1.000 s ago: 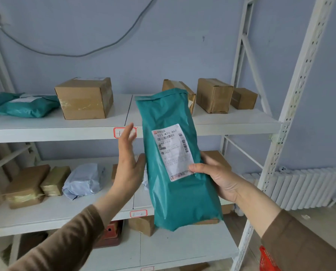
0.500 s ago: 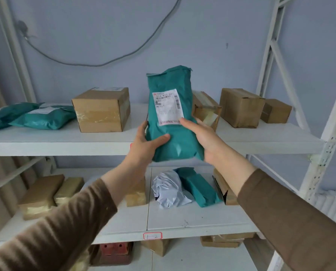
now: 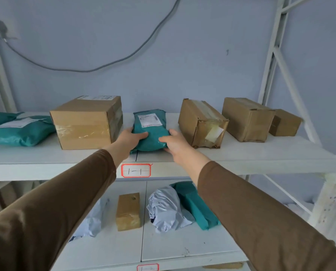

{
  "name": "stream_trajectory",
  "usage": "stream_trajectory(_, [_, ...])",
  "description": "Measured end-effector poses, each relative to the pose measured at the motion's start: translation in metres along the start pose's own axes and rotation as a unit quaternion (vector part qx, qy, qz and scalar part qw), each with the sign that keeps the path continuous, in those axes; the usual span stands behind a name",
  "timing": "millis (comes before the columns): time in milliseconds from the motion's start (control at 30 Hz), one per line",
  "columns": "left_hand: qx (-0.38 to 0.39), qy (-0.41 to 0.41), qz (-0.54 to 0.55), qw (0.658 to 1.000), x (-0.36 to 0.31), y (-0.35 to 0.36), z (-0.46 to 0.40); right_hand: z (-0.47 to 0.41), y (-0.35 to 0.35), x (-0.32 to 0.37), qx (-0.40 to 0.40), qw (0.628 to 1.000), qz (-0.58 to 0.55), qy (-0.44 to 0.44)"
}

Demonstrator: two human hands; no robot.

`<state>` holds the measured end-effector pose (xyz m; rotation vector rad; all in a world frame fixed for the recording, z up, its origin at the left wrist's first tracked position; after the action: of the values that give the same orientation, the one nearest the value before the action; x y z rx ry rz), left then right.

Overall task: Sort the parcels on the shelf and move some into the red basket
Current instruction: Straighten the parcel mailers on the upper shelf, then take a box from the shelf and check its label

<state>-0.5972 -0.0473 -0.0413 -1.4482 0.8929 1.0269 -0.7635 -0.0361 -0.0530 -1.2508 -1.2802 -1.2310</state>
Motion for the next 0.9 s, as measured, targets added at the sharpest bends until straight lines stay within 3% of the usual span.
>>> stream_trajectory(167, [-0.033, 0.001, -0.095, 0.995, -0.005, 0.002, 0.001, 0.025, -0.008, 0.015, -0.003, 0.992, 0.112, -0.054])
stream_trajectory(300, [-0.098, 0.052, -0.205, 0.972, -0.031, -0.001, 0.014, 0.059, -0.032, 0.049, -0.006, 0.954, 0.230, -0.194])
stream_trajectory(400, [-0.102, 0.120, -0.183, 0.970, -0.065, 0.012, 0.034, 0.078, -0.061, 0.075, -0.028, 0.907, 0.295, -0.298])
stream_trajectory(533, [-0.072, 0.165, -0.122, 0.976, -0.101, 0.047, 0.054, 0.088, -0.110, 0.099, -0.096, 0.886, 0.287, -0.351])
stream_trajectory(633, [-0.020, 0.137, -0.058, 0.989, -0.111, 0.078, 0.057, 0.084, -0.144, 0.105, -0.124, 0.892, 0.263, -0.345])
stream_trajectory(733, [0.019, 0.114, -0.010, 0.993, -0.117, 0.102, 0.048, 0.070, -0.172, 0.107, -0.137, 0.922, 0.203, -0.301])
stream_trajectory(900, [0.053, 0.044, 0.040, 0.997, -0.117, 0.137, 0.020, 0.018, -0.199, 0.084, -0.129, 0.981, 0.082, -0.116])
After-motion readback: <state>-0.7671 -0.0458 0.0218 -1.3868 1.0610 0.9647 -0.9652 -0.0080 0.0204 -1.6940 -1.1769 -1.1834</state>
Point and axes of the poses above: each hand's wrist, its own z-axis away from the middle knuckle, its own y-axis out of the palm, x = y × z, the point moved 7 cm from there along -z, towards the middle knuckle, and after that the axes turned 6 degrees about -z, right-handed, at the moved point
